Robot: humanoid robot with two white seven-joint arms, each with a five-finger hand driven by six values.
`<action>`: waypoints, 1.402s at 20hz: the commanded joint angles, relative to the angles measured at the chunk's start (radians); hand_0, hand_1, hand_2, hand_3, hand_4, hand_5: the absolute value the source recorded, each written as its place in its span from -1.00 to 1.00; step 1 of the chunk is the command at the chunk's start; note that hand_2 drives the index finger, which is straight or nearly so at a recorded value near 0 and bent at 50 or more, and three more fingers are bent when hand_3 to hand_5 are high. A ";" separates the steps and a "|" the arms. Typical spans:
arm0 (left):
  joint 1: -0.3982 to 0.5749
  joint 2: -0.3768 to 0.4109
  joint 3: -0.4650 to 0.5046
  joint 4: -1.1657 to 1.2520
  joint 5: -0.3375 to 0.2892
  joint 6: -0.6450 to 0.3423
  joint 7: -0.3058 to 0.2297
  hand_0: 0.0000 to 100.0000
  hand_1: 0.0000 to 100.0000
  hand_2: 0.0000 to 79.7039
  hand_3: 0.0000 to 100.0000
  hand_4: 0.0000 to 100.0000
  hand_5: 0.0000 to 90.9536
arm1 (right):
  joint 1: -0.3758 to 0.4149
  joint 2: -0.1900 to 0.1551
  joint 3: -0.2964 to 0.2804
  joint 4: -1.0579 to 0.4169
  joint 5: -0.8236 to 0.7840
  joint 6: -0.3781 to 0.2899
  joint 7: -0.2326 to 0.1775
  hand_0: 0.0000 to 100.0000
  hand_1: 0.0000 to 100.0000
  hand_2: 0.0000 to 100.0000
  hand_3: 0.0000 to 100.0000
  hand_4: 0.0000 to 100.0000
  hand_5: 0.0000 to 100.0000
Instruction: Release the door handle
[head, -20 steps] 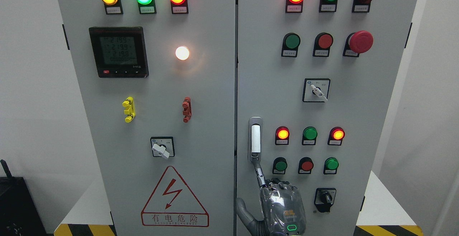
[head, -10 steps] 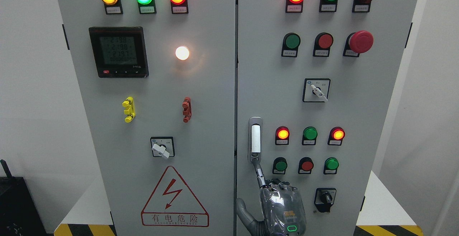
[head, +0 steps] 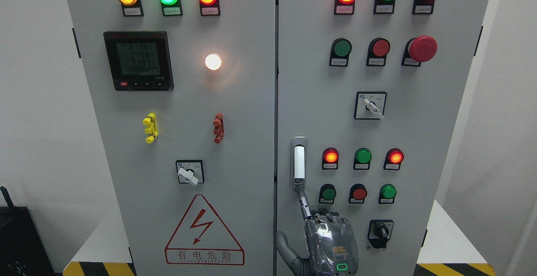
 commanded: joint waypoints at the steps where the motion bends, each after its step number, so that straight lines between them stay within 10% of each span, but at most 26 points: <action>1: 0.000 0.000 0.000 0.000 0.000 0.001 -0.001 -1.00 -1.00 -0.88 -0.79 -0.99 -1.00 | 0.000 0.000 0.002 -0.033 -0.001 -0.001 0.000 -0.24 -0.54 -0.95 0.59 0.48 0.38; 16: 0.000 0.000 0.000 0.000 0.000 0.001 -0.001 -1.00 -1.00 -0.88 -0.79 -0.99 -1.00 | 0.034 0.000 0.004 -0.090 -0.005 -0.005 0.001 -0.24 -0.53 -0.91 0.60 0.49 0.38; 28: 0.000 0.000 0.000 0.000 0.000 -0.001 -0.001 -1.00 -1.00 -0.88 -0.79 -0.99 -1.00 | 0.070 0.003 -0.001 -0.139 -0.019 -0.028 -0.008 -0.14 -0.39 -0.31 0.58 0.45 0.36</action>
